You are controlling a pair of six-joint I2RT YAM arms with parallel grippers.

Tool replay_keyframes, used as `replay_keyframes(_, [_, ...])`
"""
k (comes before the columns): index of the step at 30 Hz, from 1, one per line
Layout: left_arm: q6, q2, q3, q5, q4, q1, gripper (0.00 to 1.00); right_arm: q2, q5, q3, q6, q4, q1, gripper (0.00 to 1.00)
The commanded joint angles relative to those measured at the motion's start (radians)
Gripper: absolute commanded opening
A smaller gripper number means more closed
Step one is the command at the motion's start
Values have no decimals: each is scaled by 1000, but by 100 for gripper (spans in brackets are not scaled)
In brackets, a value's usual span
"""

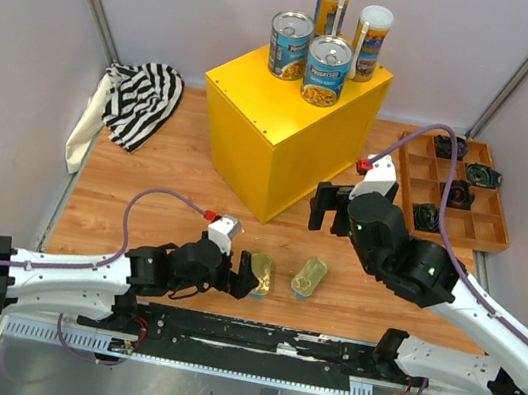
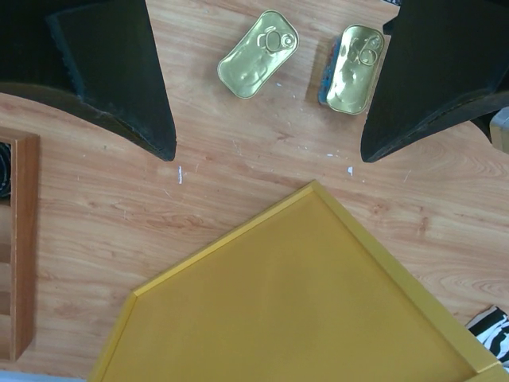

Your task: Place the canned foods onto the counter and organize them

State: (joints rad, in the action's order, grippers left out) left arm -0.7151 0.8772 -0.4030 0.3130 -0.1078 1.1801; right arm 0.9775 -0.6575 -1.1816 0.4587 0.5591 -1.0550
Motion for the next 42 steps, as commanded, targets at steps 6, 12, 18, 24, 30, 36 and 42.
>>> replay_keyframes(6, [-36,103,37,-65,223,22,99,-14,-45,31,110,81,-22,100])
replay_keyframes(12, [-40,177,27,-52,256,61,99,-13,-37,32,127,102,-29,100])
replay_keyframes(18, [-43,257,25,48,225,102,99,-11,-27,39,139,105,-36,100])
replay_keyframes(24, [-42,315,41,169,271,154,99,2,-21,36,140,106,-39,100])
replay_keyframes(30, [-43,357,44,319,327,209,99,17,-12,31,140,109,-39,100])
replay_keyframes(36, [-47,460,19,422,384,241,99,25,-10,18,139,122,-39,100])
replay_keyframes(42, [-71,548,-23,502,352,251,99,30,-14,0,135,146,-39,100])
